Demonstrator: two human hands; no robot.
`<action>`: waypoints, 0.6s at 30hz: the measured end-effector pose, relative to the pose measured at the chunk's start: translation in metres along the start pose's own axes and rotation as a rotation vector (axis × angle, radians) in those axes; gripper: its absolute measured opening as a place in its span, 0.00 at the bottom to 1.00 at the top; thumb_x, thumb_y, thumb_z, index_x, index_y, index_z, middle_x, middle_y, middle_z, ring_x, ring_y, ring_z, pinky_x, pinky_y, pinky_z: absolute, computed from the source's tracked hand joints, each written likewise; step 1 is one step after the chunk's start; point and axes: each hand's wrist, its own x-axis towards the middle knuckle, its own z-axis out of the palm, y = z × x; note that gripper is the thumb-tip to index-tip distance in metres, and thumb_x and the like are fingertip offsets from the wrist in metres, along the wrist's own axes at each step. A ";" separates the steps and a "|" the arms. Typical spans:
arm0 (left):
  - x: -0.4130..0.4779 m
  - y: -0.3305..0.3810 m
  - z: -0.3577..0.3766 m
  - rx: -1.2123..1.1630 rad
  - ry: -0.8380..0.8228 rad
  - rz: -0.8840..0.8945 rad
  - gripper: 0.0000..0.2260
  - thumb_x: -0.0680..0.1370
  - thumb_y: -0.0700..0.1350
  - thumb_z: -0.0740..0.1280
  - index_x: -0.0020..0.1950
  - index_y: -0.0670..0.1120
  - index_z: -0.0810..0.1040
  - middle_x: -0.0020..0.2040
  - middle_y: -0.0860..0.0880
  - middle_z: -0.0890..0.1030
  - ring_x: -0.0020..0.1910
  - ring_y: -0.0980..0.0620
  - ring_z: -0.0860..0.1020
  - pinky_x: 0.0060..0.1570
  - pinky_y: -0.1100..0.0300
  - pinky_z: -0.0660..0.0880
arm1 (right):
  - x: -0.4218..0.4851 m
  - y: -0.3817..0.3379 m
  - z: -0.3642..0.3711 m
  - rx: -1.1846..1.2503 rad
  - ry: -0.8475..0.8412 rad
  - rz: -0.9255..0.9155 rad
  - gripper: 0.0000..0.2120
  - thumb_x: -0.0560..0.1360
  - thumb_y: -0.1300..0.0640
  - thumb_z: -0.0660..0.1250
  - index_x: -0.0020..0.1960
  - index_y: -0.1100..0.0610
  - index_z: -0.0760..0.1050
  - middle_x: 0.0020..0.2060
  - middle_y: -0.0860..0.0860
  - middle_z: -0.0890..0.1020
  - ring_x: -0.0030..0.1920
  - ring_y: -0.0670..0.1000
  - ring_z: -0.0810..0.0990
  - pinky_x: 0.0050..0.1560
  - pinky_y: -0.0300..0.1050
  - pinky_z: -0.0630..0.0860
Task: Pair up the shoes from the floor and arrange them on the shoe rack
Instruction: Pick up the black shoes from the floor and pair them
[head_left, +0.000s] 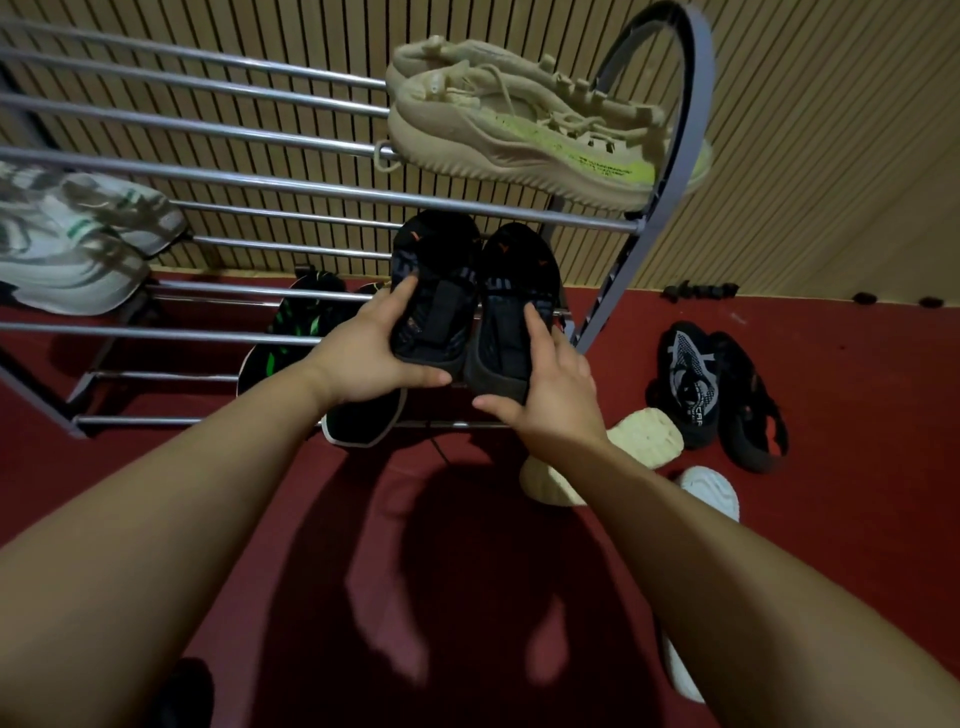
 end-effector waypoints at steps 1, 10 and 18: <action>0.002 0.001 0.001 0.002 0.010 0.006 0.54 0.60 0.62 0.77 0.77 0.57 0.48 0.77 0.51 0.55 0.74 0.53 0.58 0.72 0.57 0.57 | 0.004 0.001 -0.001 0.013 0.002 -0.003 0.50 0.69 0.41 0.71 0.77 0.46 0.41 0.76 0.57 0.54 0.75 0.58 0.53 0.73 0.53 0.53; 0.014 0.022 0.020 0.080 0.079 -0.002 0.53 0.64 0.58 0.76 0.77 0.57 0.42 0.78 0.45 0.49 0.76 0.50 0.52 0.71 0.56 0.57 | 0.022 0.009 -0.009 -0.059 0.042 0.061 0.46 0.73 0.48 0.70 0.77 0.46 0.40 0.77 0.55 0.51 0.75 0.57 0.57 0.68 0.50 0.65; 0.007 0.019 0.027 0.036 0.037 0.012 0.50 0.67 0.58 0.74 0.76 0.59 0.41 0.78 0.45 0.49 0.76 0.48 0.53 0.73 0.54 0.57 | 0.006 0.015 -0.008 -0.223 0.166 -0.077 0.38 0.76 0.52 0.66 0.78 0.51 0.47 0.75 0.54 0.59 0.72 0.56 0.57 0.67 0.50 0.64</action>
